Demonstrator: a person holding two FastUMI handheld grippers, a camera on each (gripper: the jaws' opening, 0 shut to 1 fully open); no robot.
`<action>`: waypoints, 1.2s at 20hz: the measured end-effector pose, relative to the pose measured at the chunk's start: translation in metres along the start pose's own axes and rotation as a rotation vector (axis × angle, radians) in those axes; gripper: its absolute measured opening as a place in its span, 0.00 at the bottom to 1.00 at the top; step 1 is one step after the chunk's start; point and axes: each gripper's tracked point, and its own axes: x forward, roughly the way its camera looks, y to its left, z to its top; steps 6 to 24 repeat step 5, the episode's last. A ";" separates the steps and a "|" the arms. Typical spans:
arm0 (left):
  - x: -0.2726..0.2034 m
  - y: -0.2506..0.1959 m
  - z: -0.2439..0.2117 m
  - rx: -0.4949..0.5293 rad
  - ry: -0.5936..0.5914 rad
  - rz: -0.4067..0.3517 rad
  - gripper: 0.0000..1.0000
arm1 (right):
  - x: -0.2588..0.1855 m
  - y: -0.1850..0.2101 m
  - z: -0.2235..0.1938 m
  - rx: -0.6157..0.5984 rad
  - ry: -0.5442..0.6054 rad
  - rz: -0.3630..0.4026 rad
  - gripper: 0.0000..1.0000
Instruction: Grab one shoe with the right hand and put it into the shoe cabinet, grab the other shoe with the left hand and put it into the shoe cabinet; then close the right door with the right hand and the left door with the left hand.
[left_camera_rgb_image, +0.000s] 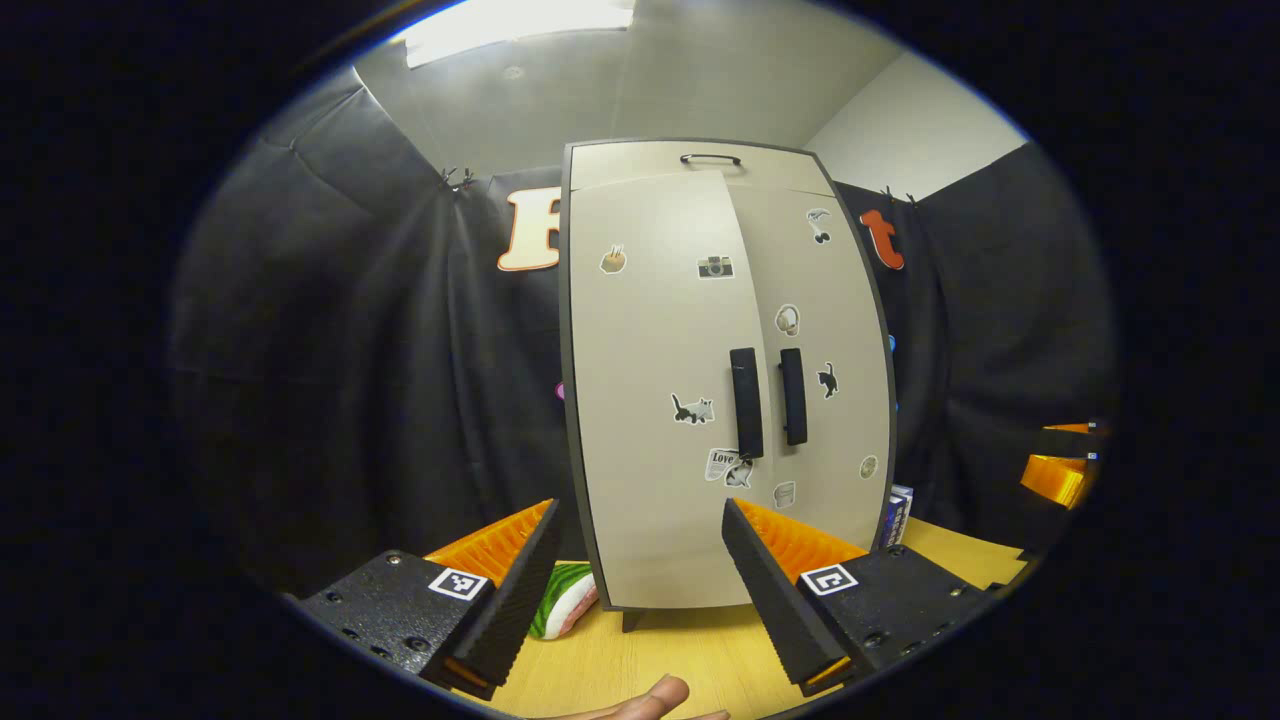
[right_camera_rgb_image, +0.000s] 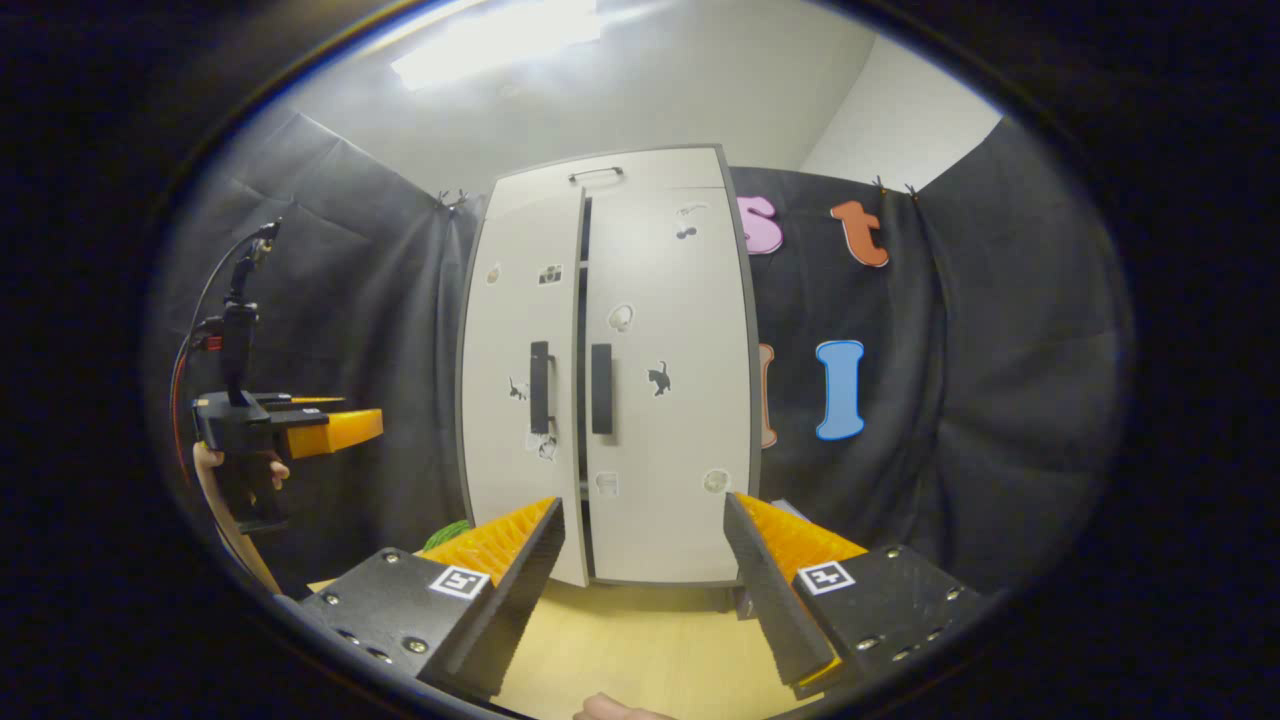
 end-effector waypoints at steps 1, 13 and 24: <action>-0.004 -0.001 0.001 0.005 0.002 0.008 0.98 | -0.002 0.000 0.002 -0.007 -0.005 -0.006 0.96; -0.013 -0.003 0.001 0.009 0.002 0.053 0.98 | -0.003 -0.001 0.007 -0.038 -0.009 -0.031 0.94; -0.013 -0.003 0.001 0.009 0.002 0.053 0.98 | -0.003 -0.001 0.007 -0.038 -0.009 -0.031 0.94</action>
